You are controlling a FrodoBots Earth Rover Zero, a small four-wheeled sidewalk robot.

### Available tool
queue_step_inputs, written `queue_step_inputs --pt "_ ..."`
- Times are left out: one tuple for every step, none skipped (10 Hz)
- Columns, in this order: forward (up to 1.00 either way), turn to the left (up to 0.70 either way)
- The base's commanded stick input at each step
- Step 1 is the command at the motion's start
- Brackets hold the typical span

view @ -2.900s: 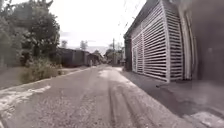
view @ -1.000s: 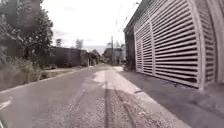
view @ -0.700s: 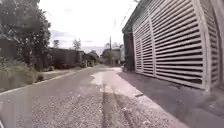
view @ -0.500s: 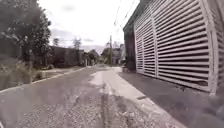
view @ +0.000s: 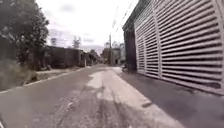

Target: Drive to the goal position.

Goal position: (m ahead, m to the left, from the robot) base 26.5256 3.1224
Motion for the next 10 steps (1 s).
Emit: queue_step_inputs --pt "0.7 0.01" --pt "0.7 0.01" --pt "0.7 0.01" --pt "0.7 0.01" --pt "0.7 0.01" --pt "0.7 0.01" --pt "0.7 0.01" --pt "0.7 0.01" --pt "0.7 0.01" --pt "0.7 0.01"
